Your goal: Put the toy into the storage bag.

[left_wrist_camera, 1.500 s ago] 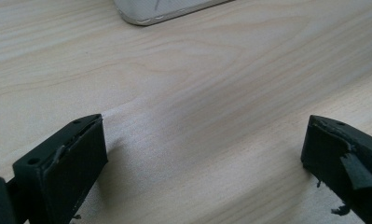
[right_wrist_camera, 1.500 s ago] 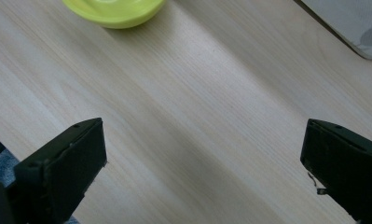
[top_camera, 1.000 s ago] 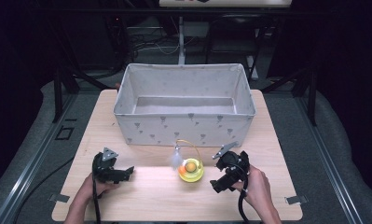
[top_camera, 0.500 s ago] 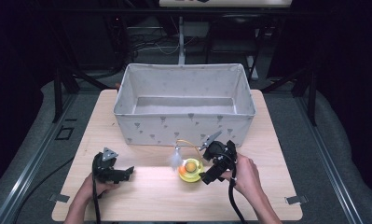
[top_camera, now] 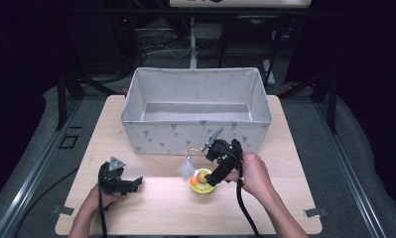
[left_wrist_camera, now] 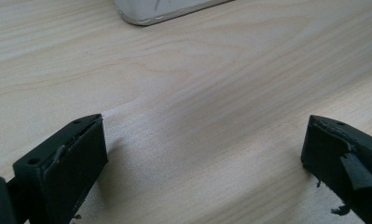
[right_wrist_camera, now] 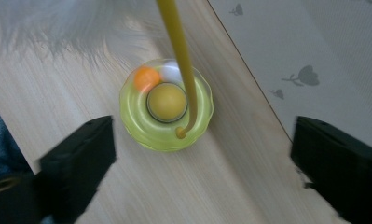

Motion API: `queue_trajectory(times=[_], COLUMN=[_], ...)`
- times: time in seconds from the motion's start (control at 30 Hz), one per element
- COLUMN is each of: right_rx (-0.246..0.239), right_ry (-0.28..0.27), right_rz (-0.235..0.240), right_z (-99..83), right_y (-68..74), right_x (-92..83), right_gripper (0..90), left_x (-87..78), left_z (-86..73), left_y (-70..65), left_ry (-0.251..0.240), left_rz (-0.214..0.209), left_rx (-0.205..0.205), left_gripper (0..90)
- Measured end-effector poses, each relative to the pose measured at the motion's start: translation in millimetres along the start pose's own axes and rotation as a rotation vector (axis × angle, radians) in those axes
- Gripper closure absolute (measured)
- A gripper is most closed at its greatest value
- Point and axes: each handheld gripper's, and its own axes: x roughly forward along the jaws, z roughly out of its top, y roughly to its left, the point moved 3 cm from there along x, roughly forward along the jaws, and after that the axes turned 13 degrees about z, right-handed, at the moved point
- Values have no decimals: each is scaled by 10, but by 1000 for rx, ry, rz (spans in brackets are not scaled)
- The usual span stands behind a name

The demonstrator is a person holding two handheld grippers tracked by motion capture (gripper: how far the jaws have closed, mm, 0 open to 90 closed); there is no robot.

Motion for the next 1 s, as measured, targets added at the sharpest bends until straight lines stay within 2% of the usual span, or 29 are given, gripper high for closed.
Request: queue_trajectory(times=[0.07, 0.13, 0.27, 0.37, 0.47, 0.73, 1.0], right_rx=[-14, -28, -47, -65, -76, -113, -127], right_ry=[2, 9, 22, 47, 70, 122, 161], right_rz=[7, -9, -13, -21, -17, -14, -14], right_z=[28, 54, 92, 119, 149, 237, 277], right_y=[20, 33, 52, 55, 61, 82, 117], right_x=[-20, -51, -93, -108, -114, -97, -40], right_gripper=[169, 287, 445, 525, 598, 710, 869], left_x=[0, 0, 0, 0, 0, 0, -1], left_z=[0, 0, 0, 0, 0, 0, 0], left_y=[0, 0, 0, 0, 0, 0, 2], left_ry=[0, 0, 0, 1, 0, 0, 1], left_rz=[0, 0, 0, 0, 0, 0, 0], left_rx=[0, 0, 1, 1, 0, 0, 3], left_gripper=[1, 2, 1, 1, 1, 2, 2])
